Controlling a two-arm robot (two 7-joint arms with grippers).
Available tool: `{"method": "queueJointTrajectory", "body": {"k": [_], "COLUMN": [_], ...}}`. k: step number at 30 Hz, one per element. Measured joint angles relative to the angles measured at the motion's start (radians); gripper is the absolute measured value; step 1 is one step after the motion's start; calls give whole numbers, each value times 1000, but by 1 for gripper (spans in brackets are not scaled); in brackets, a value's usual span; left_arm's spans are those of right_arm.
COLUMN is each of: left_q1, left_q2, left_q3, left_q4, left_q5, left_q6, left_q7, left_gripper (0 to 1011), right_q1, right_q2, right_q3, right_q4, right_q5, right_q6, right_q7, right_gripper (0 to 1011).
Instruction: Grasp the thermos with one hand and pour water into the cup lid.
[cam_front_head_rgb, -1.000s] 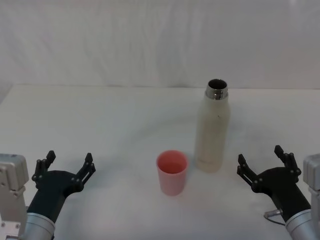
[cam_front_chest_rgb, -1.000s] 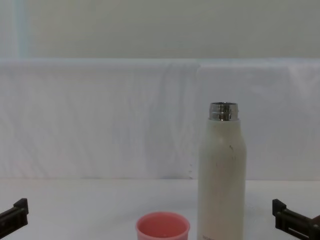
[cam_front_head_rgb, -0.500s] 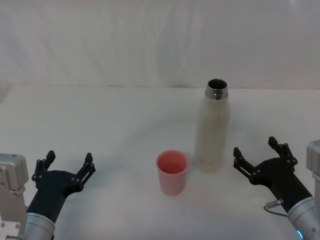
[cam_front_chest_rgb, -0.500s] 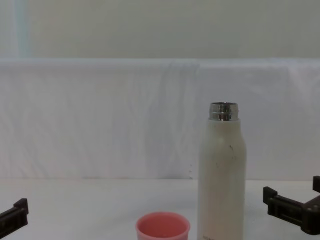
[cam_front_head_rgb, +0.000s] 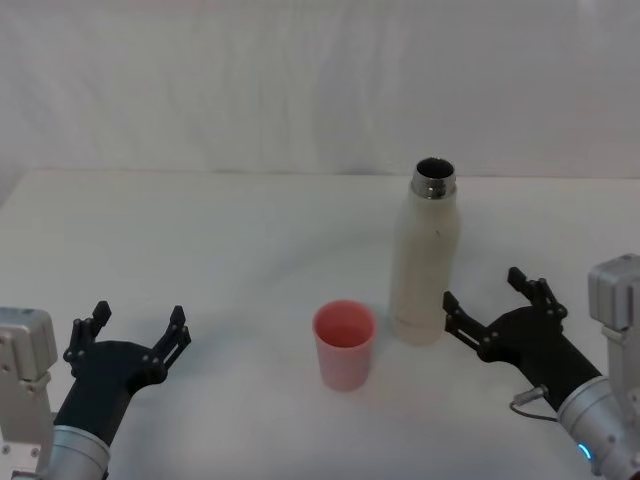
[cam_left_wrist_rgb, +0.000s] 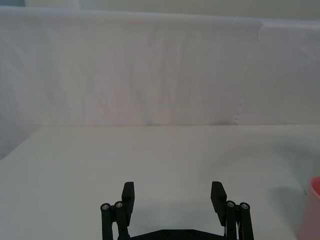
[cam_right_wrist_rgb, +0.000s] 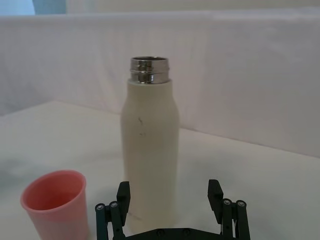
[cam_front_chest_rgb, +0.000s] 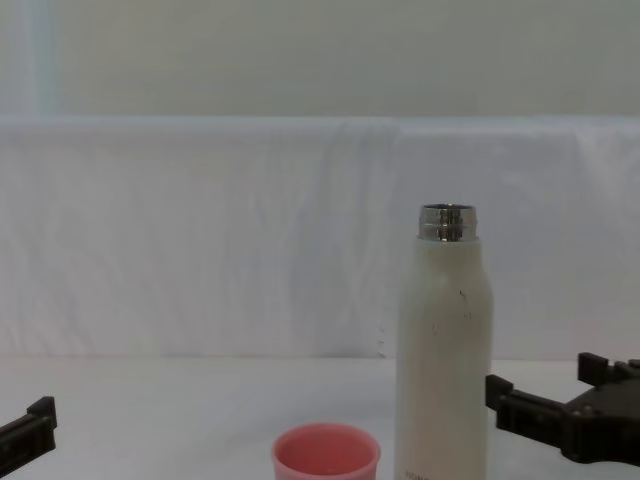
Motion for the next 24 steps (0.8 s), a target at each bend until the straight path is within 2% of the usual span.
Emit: {"method": "queueJointTrajectory", "body": {"k": [24], "left_q1": [0], "left_q2": [0], "left_q3": [0], "left_q4": [0], "left_q5": [0], "left_q6": [0], "left_q7": [0], "left_gripper": [1001], "right_q1": [61], "right_q2": [2], "right_q3": [-40], "right_q4": [43], "right_q5": [18], "right_q6": [26], "right_q7": [11], "right_gripper": [1001]}}
